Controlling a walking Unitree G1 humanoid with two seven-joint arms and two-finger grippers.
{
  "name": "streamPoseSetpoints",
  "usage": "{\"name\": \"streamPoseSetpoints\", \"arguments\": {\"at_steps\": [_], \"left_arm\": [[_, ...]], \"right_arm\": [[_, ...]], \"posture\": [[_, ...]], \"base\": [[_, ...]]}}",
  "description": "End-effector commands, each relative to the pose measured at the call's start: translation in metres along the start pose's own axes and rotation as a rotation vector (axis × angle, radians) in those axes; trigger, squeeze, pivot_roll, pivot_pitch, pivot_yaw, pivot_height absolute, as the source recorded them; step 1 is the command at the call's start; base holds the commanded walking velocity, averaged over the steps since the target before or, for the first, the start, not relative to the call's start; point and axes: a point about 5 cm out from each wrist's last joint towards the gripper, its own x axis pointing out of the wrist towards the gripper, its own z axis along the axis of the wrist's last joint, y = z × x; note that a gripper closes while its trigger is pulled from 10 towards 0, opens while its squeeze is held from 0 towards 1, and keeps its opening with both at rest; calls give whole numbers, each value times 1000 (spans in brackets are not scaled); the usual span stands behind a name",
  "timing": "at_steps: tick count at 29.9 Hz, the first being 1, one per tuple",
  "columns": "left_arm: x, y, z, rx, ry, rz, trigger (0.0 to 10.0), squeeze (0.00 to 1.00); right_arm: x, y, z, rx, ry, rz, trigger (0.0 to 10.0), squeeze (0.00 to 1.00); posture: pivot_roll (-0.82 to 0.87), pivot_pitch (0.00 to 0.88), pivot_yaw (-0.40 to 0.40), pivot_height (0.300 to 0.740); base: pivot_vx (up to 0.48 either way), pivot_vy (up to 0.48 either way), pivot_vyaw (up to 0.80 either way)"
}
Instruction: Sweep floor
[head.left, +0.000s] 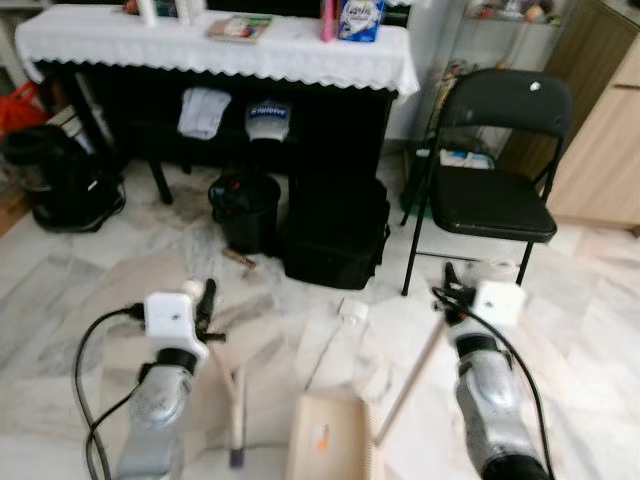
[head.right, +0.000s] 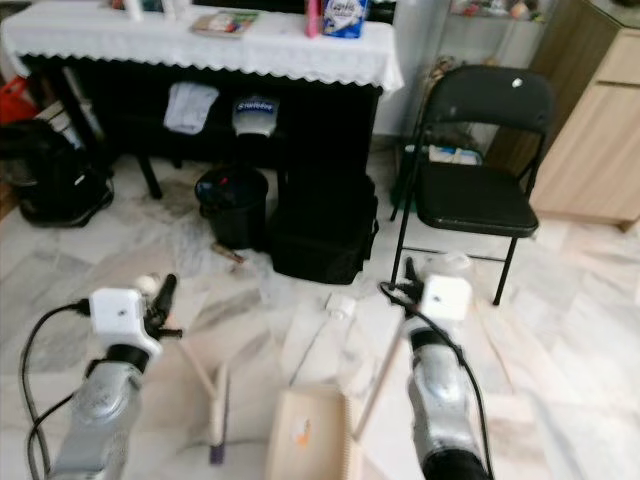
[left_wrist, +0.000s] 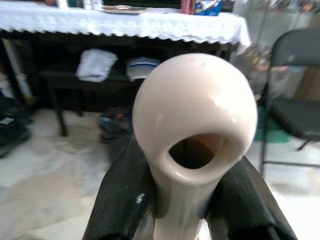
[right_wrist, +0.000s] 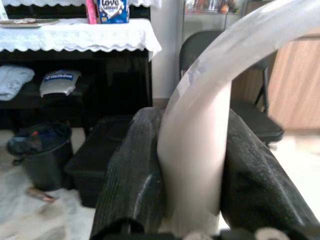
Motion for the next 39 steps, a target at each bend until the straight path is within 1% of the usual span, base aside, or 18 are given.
{"name": "streamPoseSetpoints", "arguments": {"at_steps": [1, 4, 5, 19, 23, 26, 27, 31, 35, 37, 39], "left_arm": [[2, 0, 9, 13, -41, -7, 10000, 0], [2, 0, 9, 13, -41, -7, 10000, 0], [2, 0, 8, 14, -41, -7, 10000, 0], [2, -1, 7, 12, -35, -12, 10000, 0], [3, -1, 7, 11, -34, -12, 10000, 0], [3, -1, 7, 11, -33, -11, 10000, 0], [2, -1, 7, 12, -32, -11, 10000, 0], [2, -1, 7, 9, -31, -14, 10000, 0], [2, -1, 7, 9, -30, -15, 10000, 0], [2, -2, 7, 8, -28, -14, 10000, 0], [2, -2, 7, 8, -28, -14, 10000, 0]], "right_arm": [[5, 4, 9, 11, -43, 8, 10000, 0], [5, 5, 10, 12, -47, 15, 10000, 0], [5, 6, 9, 23, -43, 25, 10000, 0], [4, 7, 7, 17, -28, 35, 10000, 0], [5, 9, 5, 32, -13, 50, 10000, 0], [4, 10, 3, 49, 6, 53, 10000, 0], [4, 11, 1, 79, 22, 47, 10000, 0], [3, 11, -3, 126, 56, 41, 10000, 0], [2, 9, -6, 153, 84, 34, 10000, 0], [1, 9, -11, 177, 129, 34, 10000, 0], [1, 9, -13, 178, 145, 37, 10000, 0]], "posture": [[31, 0, -19, 740], [31, 0, -18, 740], [30, 0, -18, 740], [29, 0, -20, 740], [29, 0, -21, 740], [29, 0, -21, 740], [29, 0, -21, 740], [28, 0, -21, 740], [27, 0, -21, 740], [26, 0, -20, 740], [25, 0, -22, 740]], "base": [[0, 0, -700], [0, 0, -529], [0, 0, 0], [0, 0, 0], [0, 0, 0], [0, 0, 0], [0, 0, 0], [0, 0, 0], [0, 0, 0], [0, 0, 0], [0, 0, 0]]}}
